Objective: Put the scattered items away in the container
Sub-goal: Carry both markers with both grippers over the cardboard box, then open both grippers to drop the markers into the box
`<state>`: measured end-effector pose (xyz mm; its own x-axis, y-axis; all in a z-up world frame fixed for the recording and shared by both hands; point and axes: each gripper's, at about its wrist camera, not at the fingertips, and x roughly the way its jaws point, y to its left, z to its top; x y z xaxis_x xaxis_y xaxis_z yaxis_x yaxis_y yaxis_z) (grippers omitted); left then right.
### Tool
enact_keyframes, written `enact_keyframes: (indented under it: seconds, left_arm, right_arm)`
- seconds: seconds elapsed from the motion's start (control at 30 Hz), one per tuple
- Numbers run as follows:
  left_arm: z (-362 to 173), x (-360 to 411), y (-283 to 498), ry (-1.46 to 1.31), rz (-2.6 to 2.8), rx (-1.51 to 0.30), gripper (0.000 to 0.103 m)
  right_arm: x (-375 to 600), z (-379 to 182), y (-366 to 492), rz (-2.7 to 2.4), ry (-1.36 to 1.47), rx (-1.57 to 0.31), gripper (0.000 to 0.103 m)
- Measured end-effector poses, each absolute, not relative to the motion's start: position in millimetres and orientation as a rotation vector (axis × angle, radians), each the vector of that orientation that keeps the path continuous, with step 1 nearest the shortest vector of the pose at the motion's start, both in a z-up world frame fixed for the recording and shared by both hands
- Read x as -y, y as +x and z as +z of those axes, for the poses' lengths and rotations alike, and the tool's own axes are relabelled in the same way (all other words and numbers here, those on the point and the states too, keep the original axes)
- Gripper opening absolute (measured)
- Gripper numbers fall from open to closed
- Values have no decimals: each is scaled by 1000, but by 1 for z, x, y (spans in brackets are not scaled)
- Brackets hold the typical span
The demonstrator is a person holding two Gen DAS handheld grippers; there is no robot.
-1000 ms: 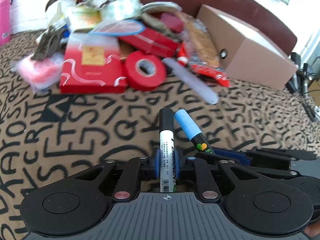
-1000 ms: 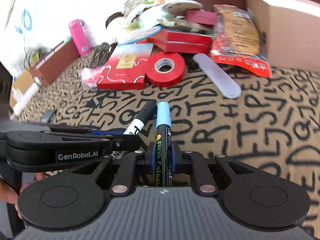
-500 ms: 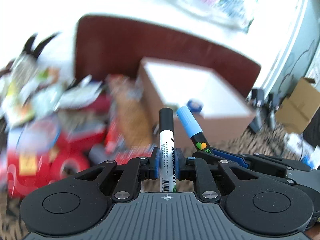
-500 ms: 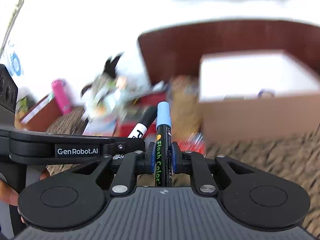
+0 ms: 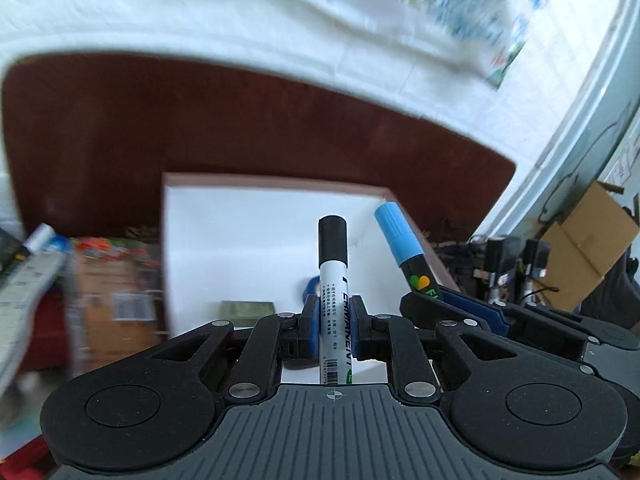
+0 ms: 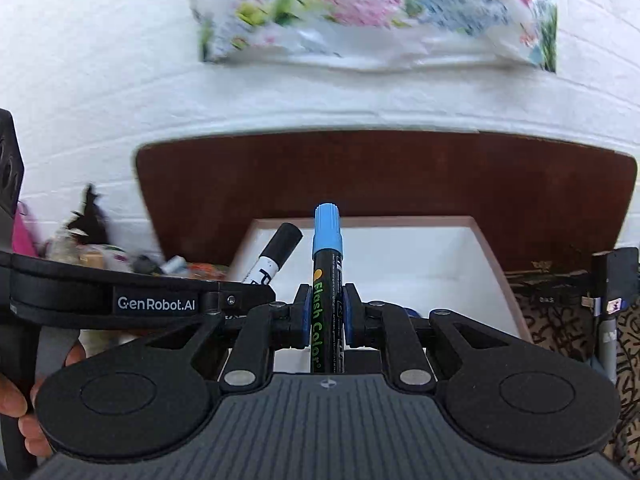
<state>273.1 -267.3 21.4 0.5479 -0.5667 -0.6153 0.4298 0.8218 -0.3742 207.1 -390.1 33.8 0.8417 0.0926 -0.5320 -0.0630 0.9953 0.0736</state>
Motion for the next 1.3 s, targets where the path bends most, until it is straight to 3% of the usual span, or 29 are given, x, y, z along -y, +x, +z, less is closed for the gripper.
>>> enact_keyframes:
  seconds: [0.6, 0.7, 0.73, 0.77, 0.8, 0.97, 1.03, 1.2, 1.3]
  left_arm:
    - [-74, 363, 374, -182, -597, -1010, 13]
    - [-77, 364, 380, -205, -594, -1041, 40]
    - [-76, 364, 381, -187, -564, -1046, 48]
    - [-76, 363, 381, -170, -521, -1051, 69]
    - [-77, 359, 382, -163, -485, -1057, 82]
    - [-79, 335, 385, -245, -461, -1066, 85]
    - [-77, 329, 383, -244, -450, -1071, 89]
    - [-65, 322, 374, -267, -457, -1083, 90]
    - [-54, 318, 364, -268, -472, -1069, 90]
  right_arm:
    - [470, -54, 316, -92, 13, -822, 18]
    - [473, -59, 326, -116, -1, -833, 19]
    - [475, -60, 328, -128, -7, -834, 22]
    - [475, -62, 329, -145, -15, -835, 25]
    - [476, -61, 328, -167, -27, -829, 33]
    - [488, -53, 315, -145, 59, -798, 51]
    - [491, -50, 311, -93, 132, -799, 75]
    - [480, -40, 298, -116, 114, -773, 91]
    - [477, -31, 289, -104, 129, -767, 94]
